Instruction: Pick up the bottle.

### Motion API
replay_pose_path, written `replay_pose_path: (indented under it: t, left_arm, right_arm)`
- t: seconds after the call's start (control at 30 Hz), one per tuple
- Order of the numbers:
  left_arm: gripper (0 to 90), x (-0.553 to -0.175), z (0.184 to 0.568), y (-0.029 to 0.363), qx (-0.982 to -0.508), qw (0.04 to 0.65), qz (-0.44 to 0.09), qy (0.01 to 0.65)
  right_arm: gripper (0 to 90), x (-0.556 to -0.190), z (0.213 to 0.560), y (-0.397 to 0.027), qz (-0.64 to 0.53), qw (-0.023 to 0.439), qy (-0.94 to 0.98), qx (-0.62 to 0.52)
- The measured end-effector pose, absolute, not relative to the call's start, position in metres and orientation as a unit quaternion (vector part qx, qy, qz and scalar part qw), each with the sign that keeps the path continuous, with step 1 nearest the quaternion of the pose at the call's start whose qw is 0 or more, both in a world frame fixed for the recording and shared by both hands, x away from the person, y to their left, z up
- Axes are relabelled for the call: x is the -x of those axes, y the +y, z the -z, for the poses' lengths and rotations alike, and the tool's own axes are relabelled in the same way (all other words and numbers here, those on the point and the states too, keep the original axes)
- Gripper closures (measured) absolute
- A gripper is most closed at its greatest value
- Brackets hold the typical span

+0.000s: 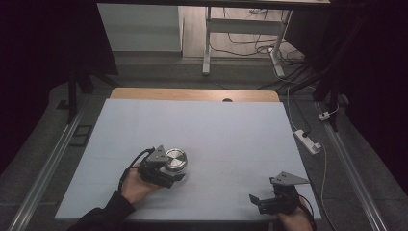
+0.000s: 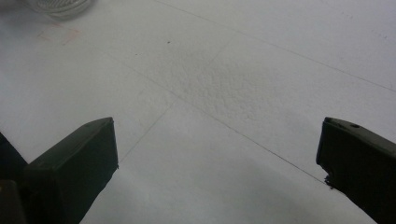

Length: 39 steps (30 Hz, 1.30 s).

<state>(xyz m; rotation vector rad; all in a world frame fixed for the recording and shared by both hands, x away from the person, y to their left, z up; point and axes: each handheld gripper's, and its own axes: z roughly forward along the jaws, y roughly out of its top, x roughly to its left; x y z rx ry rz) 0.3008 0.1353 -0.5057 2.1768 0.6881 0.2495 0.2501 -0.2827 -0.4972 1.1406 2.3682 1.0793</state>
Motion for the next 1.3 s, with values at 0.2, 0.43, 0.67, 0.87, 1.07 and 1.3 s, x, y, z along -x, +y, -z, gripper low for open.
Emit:
replay_pose_path:
  t: [0.2, 0.43, 0.67, 0.87, 1.07, 1.3]
  left_arm:
    - [15.8, -0.3, 0.502, 0.134, -0.867, 0.403, -0.104, 0.274]
    - [15.8, -0.3, 0.496, 0.134, -0.869, 0.402, -0.104, 0.27]
    - [15.8, -0.301, 0.487, 0.13, -0.872, 0.402, -0.108, 0.26]
    - [15.8, -0.302, 0.479, 0.128, -0.873, 0.405, -0.109, 0.251]
    - [15.8, -0.304, 0.469, 0.124, -0.87, 0.413, -0.108, 0.246]
    - [15.8, -0.306, 0.457, 0.119, -0.872, 0.416, -0.107, 0.237]
  right_arm:
    - [0.0, -0.25, 0.497, -0.283, -0.376, 0.149, 0.824, -0.397]
    - [0.0, -0.25, 0.497, -0.283, -0.376, 0.149, 0.824, -0.397]
    - [0.0, -0.251, 0.497, -0.283, -0.376, 0.148, 0.824, -0.398]
    - [0.0, -0.251, 0.497, -0.283, -0.376, 0.148, 0.823, -0.399]
    - [0.0, -0.251, 0.497, -0.283, -0.377, 0.148, 0.822, -0.399]
    - [0.0, -0.251, 0.497, -0.283, -0.378, 0.148, 0.822, -0.399]
